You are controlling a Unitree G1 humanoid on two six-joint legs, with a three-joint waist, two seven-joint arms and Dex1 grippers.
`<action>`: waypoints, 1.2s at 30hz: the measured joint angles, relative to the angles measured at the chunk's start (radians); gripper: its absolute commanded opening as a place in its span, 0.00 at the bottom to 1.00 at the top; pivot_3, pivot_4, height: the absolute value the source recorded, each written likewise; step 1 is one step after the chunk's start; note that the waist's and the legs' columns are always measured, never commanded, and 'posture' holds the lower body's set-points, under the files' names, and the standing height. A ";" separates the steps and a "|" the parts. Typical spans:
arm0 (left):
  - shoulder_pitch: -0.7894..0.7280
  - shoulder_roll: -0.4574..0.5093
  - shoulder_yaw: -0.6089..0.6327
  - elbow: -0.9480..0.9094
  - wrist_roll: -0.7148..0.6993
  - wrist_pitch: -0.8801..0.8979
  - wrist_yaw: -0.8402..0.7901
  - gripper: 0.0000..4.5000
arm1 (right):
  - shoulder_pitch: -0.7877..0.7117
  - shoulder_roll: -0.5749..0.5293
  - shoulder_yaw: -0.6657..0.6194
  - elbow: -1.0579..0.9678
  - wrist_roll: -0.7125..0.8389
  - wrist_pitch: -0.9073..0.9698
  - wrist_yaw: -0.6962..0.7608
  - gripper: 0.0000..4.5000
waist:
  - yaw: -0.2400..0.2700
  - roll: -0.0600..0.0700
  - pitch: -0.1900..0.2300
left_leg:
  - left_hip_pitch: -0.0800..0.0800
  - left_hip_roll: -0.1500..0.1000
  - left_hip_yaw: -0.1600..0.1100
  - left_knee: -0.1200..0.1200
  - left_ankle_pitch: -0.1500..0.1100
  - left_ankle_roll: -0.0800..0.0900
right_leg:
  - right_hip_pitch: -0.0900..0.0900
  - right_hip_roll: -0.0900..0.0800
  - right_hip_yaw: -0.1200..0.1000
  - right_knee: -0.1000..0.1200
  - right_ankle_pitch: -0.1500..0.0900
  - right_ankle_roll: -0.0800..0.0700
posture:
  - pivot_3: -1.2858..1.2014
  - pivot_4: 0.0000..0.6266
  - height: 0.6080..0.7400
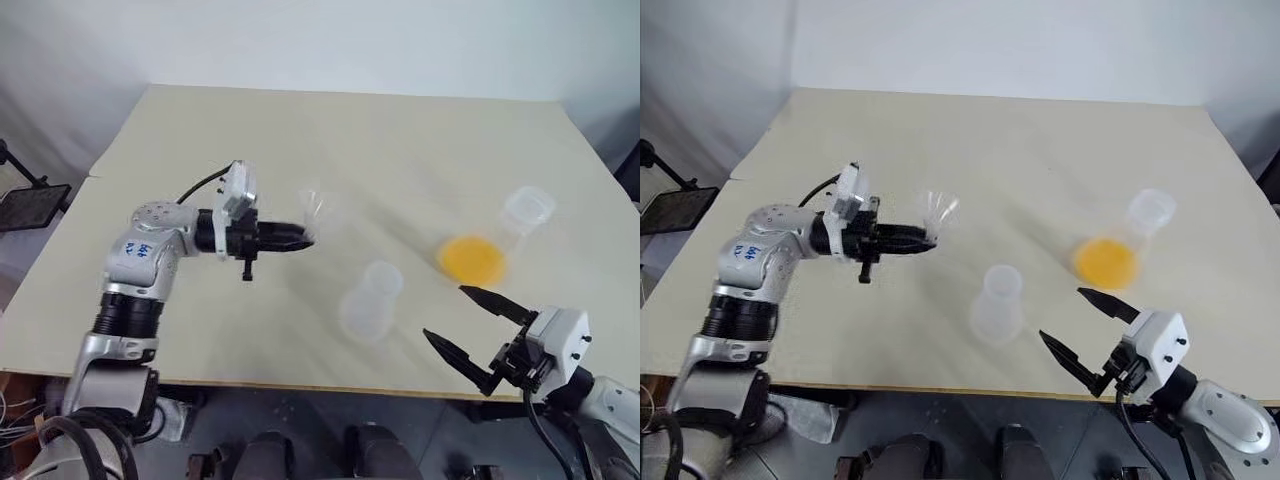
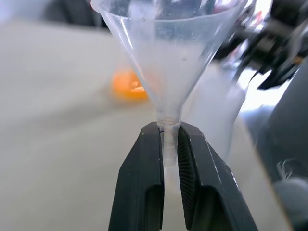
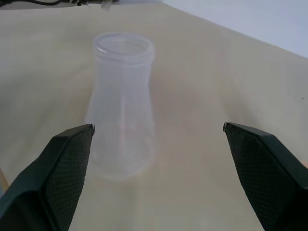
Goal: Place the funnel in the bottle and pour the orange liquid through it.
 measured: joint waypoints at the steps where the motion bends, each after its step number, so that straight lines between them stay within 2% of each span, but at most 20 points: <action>1: 0.000 -0.038 -0.005 -0.001 -0.012 -0.011 -0.006 0.03 | 0.004 0.001 -0.003 -0.001 0.000 0.000 -0.003 1.00 | 0.001 0.000 0.000 | 0.000 0.000 0.000 0.000 0.000 0.000 | 0.000 0.000 0.000 0.000 0.000 0.000 | 0.52 0.24 1.00; 8: 0.001 -0.224 -0.050 0.005 -0.032 -0.109 -0.016 0.03 | 0.030 0.013 -0.024 -0.003 -0.001 0.000 -0.024 1.00 | 0.003 0.000 0.000 | 0.000 0.000 0.001 0.000 0.000 0.000 | 0.000 0.001 0.001 0.000 0.000 0.000 | 0.52 0.24 1.00; 12: 0.010 -0.298 -0.068 0.019 -0.030 -0.151 0.015 0.03 | 0.040 0.029 -0.024 -0.013 -0.002 -0.001 -0.036 1.00 | 0.004 0.000 0.000 | 0.000 0.000 0.001 0.001 0.000 0.000 | 0.000 0.001 0.001 0.000 0.000 0.000 | 0.52 0.24 1.00; 23: 0.085 -0.296 -0.151 0.013 0.019 -0.212 0.002 0.03 | 0.063 0.046 -0.025 -0.021 -0.019 -0.021 -0.060 1.00 | 0.010 0.001 0.000 | 0.000 0.000 0.001 0.001 0.000 0.000 | 0.001 0.001 0.001 0.000 0.000 0.000 | 0.52 0.24 1.00; 36: 0.087 -0.290 -0.139 0.041 0.037 -0.270 0.016 0.03 | 0.072 0.055 -0.025 -0.033 -0.024 -0.035 -0.068 1.00 | 0.010 0.001 0.000 | 0.000 0.000 0.001 0.001 0.000 0.000 | 0.001 0.001 0.002 0.000 0.000 0.000 | 0.52 0.24 1.00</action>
